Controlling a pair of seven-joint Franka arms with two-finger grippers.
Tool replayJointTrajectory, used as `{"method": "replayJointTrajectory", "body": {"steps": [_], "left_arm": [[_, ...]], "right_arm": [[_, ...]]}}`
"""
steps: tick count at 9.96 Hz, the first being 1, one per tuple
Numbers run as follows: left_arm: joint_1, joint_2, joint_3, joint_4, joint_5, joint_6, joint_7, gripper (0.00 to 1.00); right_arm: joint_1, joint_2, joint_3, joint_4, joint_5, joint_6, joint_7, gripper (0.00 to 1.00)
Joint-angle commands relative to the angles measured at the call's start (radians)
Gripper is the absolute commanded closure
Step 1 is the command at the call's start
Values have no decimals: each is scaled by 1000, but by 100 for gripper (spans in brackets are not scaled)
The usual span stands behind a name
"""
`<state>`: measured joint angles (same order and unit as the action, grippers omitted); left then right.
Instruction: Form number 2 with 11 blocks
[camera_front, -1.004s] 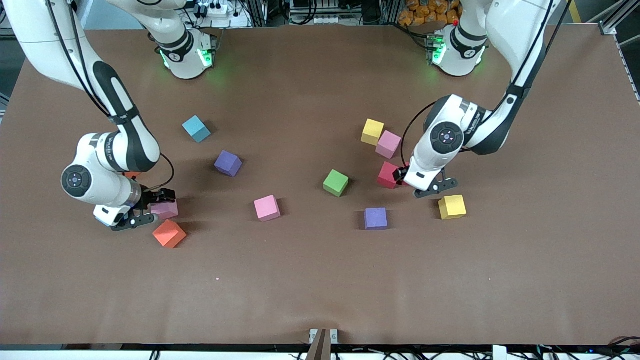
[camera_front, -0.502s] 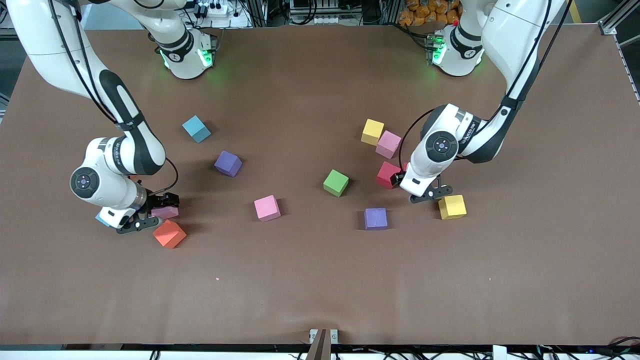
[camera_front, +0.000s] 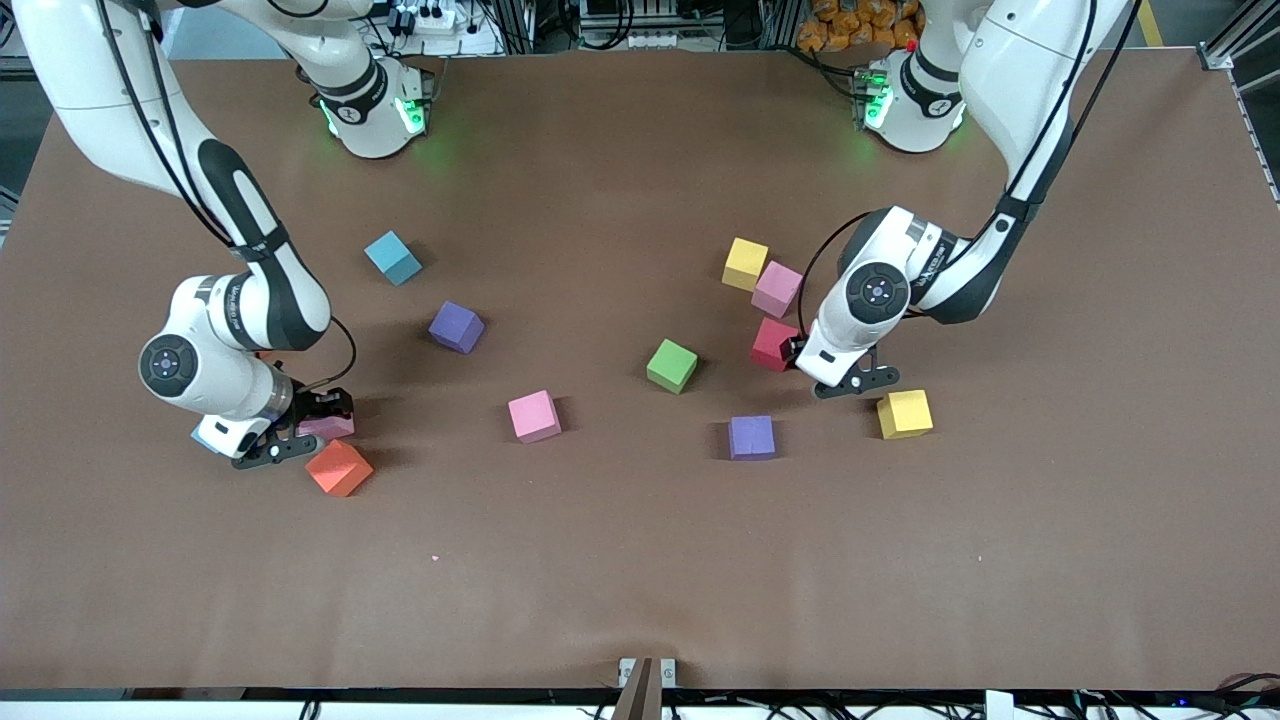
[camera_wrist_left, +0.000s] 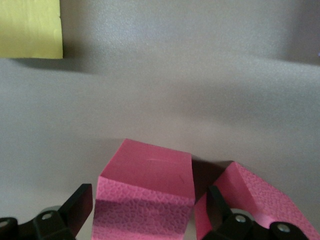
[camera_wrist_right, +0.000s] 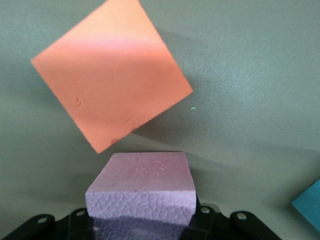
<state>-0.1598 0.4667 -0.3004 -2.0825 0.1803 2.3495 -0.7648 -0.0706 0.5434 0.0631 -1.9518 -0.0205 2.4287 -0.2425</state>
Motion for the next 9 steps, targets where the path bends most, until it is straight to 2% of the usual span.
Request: {"method": "replayJointTrajectory", "body": {"steps": [1, 2, 3, 5, 7, 9], "left_arm": [[3, -20, -9, -27, 25, -25, 9, 17], [5, -20, -9, -25, 25, -25, 9, 86], [6, -22, -9, -22, 24, -25, 6, 100], [6, -52, -9, -16, 19, -47, -24, 100], [8, -97, -11, 10, 7, -94, -97, 100], [9, -140, -31, 19, 7, -137, -261, 100]], "right_arm": [[-11, -58, 11, 7, -3, -80, -26, 38], [-12, -75, 12, 14, -3, -114, -31, 38], [-9, -101, 12, 14, -3, -138, -31, 38], [-9, -153, 14, 16, -3, -212, -31, 38], [-17, -175, 12, 16, -3, -231, -34, 38], [-20, -187, 14, 11, -1, -234, -37, 38]]}}
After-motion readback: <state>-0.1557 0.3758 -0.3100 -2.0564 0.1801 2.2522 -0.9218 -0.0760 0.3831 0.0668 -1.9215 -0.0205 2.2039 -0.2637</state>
